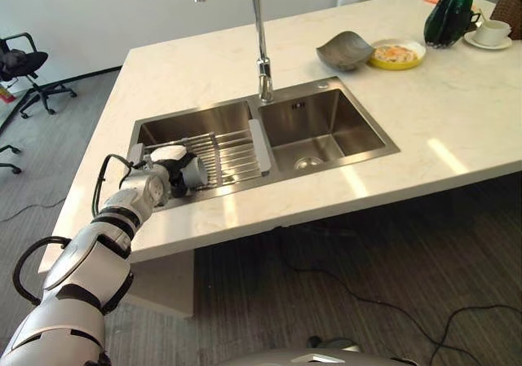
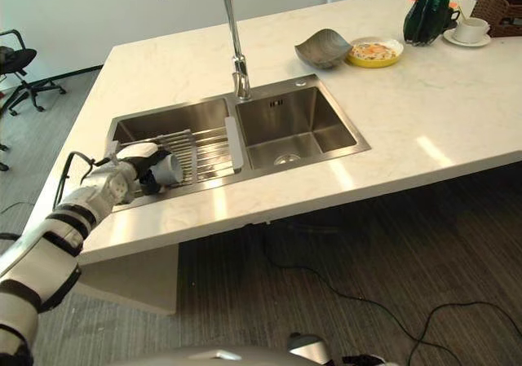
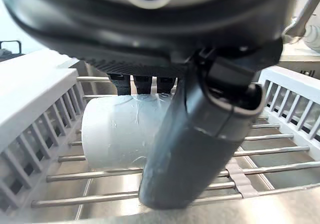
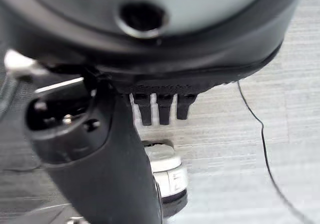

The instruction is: Place the dishes in the dishwasher.

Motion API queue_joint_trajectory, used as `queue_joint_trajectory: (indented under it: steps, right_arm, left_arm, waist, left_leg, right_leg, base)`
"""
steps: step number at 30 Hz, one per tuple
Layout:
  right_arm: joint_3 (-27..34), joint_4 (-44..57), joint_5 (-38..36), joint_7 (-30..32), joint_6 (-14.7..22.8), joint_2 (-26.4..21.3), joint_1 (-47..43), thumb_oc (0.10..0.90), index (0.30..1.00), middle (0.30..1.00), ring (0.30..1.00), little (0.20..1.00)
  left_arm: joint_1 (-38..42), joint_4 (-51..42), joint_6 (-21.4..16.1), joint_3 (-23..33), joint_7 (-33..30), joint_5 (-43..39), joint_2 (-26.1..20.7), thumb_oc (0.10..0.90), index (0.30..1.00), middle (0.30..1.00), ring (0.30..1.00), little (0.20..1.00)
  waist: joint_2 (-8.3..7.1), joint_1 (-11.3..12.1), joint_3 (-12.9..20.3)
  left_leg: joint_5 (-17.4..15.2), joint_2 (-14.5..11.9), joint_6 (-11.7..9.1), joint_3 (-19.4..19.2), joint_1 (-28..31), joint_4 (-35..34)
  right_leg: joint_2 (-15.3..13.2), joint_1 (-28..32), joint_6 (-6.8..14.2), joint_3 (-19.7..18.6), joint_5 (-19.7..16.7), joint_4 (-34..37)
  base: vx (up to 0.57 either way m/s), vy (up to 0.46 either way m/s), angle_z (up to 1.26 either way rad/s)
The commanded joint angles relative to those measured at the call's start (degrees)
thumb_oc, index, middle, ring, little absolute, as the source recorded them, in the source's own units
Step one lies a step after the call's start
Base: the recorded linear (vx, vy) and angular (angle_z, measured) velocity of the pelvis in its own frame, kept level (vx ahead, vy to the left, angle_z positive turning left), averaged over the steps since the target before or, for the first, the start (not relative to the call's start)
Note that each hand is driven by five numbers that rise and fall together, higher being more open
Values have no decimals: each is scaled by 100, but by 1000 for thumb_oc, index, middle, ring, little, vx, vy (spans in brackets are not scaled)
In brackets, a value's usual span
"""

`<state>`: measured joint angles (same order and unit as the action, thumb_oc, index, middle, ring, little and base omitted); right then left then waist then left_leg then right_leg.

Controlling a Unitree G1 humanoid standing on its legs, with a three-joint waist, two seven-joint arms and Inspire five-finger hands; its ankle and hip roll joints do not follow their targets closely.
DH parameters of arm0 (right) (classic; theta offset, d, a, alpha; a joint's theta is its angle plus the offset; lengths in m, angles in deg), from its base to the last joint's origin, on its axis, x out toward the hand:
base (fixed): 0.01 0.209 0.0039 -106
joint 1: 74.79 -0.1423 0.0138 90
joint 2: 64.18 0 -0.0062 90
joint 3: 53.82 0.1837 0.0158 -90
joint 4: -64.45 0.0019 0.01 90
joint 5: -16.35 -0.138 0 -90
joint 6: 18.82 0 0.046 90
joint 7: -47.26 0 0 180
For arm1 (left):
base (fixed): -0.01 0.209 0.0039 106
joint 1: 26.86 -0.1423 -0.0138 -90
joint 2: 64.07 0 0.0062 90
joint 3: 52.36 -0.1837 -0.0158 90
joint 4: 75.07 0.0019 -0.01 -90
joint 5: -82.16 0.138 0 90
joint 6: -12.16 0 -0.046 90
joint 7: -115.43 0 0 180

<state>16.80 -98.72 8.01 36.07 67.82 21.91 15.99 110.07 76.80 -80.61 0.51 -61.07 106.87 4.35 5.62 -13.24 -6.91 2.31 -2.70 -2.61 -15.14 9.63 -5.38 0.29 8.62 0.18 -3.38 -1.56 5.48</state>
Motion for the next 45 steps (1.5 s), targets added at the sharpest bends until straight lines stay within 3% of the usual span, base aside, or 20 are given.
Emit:
queue_joint_trajectory:
  steps: [1, 6, 12, 16, 19, 22, 26, 28, 31, 32, 34, 36, 38, 39, 41, 42, 43, 44, 45]
  right_arm:
    - [309, -383, -315, -170, 250, 185, -108, 800, 900, 900, 900, 900]
    - [329, -526, -301, -169, 220, 173, -103, 800, 900, 900, 900, 900]
    - [374, -456, -432, -144, 280, 179, -46, 800, 900, 900, 900, 900]
    - [448, -270, -477, -60, 429, 170, 72, 800, 900, 900, 900, 900]
    - [615, -71, -460, 118, 542, 137, 114, 800, 900, 900, 900, 900]
    - [676, 15, -450, 184, 544, 93, 100, 800, 900, 900, 900, 900]
    - [751, 95, -441, 246, 509, 26, 21, 800, 900, 900, 900, 900]
    - [759, 110, -404, 235, 508, 54, 13, 800, 900, 900, 900, 900]
    - [808, 123, -333, 260, 491, 71, -58, 800, 900, 900, 900, 900]
    - [789, 118, -334, 260, 491, 60, -51, 800, 900, 900, 900, 900]
    - [737, 131, -121, 277, 487, 1, -191, 800, 900, 900, 900, 900]
    - [677, 146, -76, 277, 494, -39, -270, 800, 900, 900, 900, 900]
    - [487, 208, 70, 260, 511, -97, -424, 800, 900, 900, 900, 900]
    - [454, 280, 35, 276, 528, -151, -584, 800, 900, 900, 900, 900]
    - [448, 277, 35, 276, 527, -152, -584, 800, 900, 900, 900, 900]
    - [517, 314, -126, 382, 591, -201, -700, 800, 900, 900, 900, 900]
    - [529, 313, -124, 383, 593, -205, -704, 800, 900, 900, 900, 900]
    - [534, 326, -96, 382, 627, -214, -620, 800, 900, 900, 900, 900]
    - [569, 305, -97, 376, 660, -229, -534, 800, 900, 900, 900, 900]
  left_arm:
    - [904, 781, 225, -125, 362, -10, -39, 400, 300, 300, 300, 300]
    - [910, 1126, 282, -92, 446, -21, 185, 400, 300, 300, 300, 300]
    - [956, 391, 164, 148, -138, -586, 190, 400, 300, 300, 300, 300]
    - [570, -831, -190, 780, -1057, -1253, 49, 400, 300, 300, 300, 300]
    - [-148, -2554, -578, 1868, -1835, -2139, 153, 400, 300, 300, 300, 300]
    - [-501, -3192, -621, 2307, -1975, -2452, 329, 400, 300, 300, 300, 300]
    - [-817, -4429, -988, 2880, -1954, -3594, 547, 400, 300, 300, 300, 300]
    - [-1174, -5055, -1103, 3227, -1982, -3661, 603, 400, 300, 300, 300, 300]
    - [-2314, -6294, -1230, 4135, -2154, -3087, 455, 400, 300, 300, 300, 300]
    - [-2366, -6340, -1208, 4165, -2147, -3079, 471, 400, 300, 300, 300, 300]
    - [-3441, -6793, -1287, 4800, -2313, -2546, 426, 400, 300, 300, 300, 300]
    - [-3744, -6829, -1314, 4937, -2355, -2526, 454, 400, 300, 300, 300, 300]
    - [-4323, -7081, -1353, 5146, -2351, -2534, 577, 400, 300, 300, 300, 300]
    - [-4687, -7107, -1409, 5213, -2313, -2549, 585, 400, 300, 300, 300, 300]
    - [-4697, -7115, -1403, 5220, -2310, -2548, 589, 400, 300, 300, 300, 300]
    - [-4586, -7324, -1433, 5146, -2378, -2580, 571, 400, 300, 300, 300, 300]
    - [-4575, -7332, -1424, 5140, -2378, -2578, 577, 400, 300, 300, 300, 300]
    - [-4479, -7383, -1414, 5127, -2446, -2492, 561, 400, 300, 300, 300, 300]
    - [-4405, -7458, -1429, 5112, -2443, -2454, 547, 400, 300, 300, 300, 300]
  waist:
    - [-204, 186, 252]
    - [-212, 202, 273]
    - [-278, 305, 253]
    - [-365, 334, 252]
    - [-467, 378, 267]
    - [-481, 395, 292]
    - [-485, 472, 304]
    - [-482, 538, 301]
    - [-484, 786, 256]
    - [-469, 769, 276]
    - [-527, 1136, 126]
    - [-550, 1258, 54]
    - [-558, 1571, -67]
    - [-529, 1949, -201]
    - [-536, 1900, -163]
    - [-473, 2478, -348]
    - [-466, 2419, -316]
    - [-448, 2506, -328]
    - [-472, 2496, -310]
  left_leg:
    - [-425, -294, -401, -82, 344, 38]
    - [-427, -292, -398, -48, 345, 38]
    - [-408, -279, -383, 40, 291, 38]
    - [-407, -286, -385, 91, 268, 38]
    - [-426, -291, -391, 110, 248, 38]
    - [-438, -295, -388, 112, 241, 38]
    - [-452, -288, -369, 144, 214, 38]
    - [-463, -285, -357, 167, 209, 38]
    - [-377, -280, -337, 276, 176, 38]
    - [-447, -273, -335, 286, 207, 38]
    - [-349, -307, -390, 412, -37, 393]
    - [-348, -323, -432, 509, -187, 578]
    - [-295, -366, -535, 842, -486, 809]
    - [30, -392, -633, 1107, -790, 779]
    - [1, -382, -643, 1159, -798, 759]
    - [588, -385, -845, 1691, -1441, 340]
    - [653, -370, -838, 1766, -1520, 329]
    - [682, -388, -831, 1813, -1627, 254]
    - [588, -455, -784, 1568, -1675, 336]
  right_leg:
    - [-507, -93, 787, 119, 232, -154]
    - [-503, -64, 779, 123, 236, -145]
    - [-526, -56, 774, 200, 236, -141]
    - [-534, -54, 776, 258, 243, -148]
    - [-544, -69, 771, 260, 244, -146]
    - [-548, -72, 764, 260, 242, -147]
    - [-537, -84, 737, 249, 231, -148]
    - [-534, -93, 720, 238, 249, -164]
    - [-504, -166, 644, 191, 256, -220]
    - [-512, -128, 658, 192, 311, -208]
    - [-518, -186, 558, 213, 299, -269]
    - [-533, -186, 530, 263, 313, -279]
    - [-548, -145, 490, 547, 387, -235]
    - [-568, -147, 496, 1009, 360, -196]
    - [-571, -127, 501, 1053, 397, -167]
    - [-706, -176, 521, 1945, 436, -107]
    - [-704, -215, 525, 2019, 399, -97]
    - [-744, -251, 529, 2336, 417, -92]
    - [-785, -256, 522, 2621, 448, -116]
  base:
    - [0, 0, 0]
    - [2, -11, -3]
    - [-9, -6, 4]
    - [-10, -10, 12]
    - [16, -4, 9]
    - [9, -1, -3]
    - [4, 0, -4]
    - [9, -15, 0]
    - [-4, -41, -10]
    - [-57, -69, -20]
    - [-69, -76, -2]
    - [-61, -57, 7]
    - [-136, -149, 47]
    - [-147, -145, 70]
    - [-196, -104, 148]
    - [-347, -114, 205]
    - [-450, -190, 151]
    - [-196, -142, 204]
    - [-177, -147, 164]
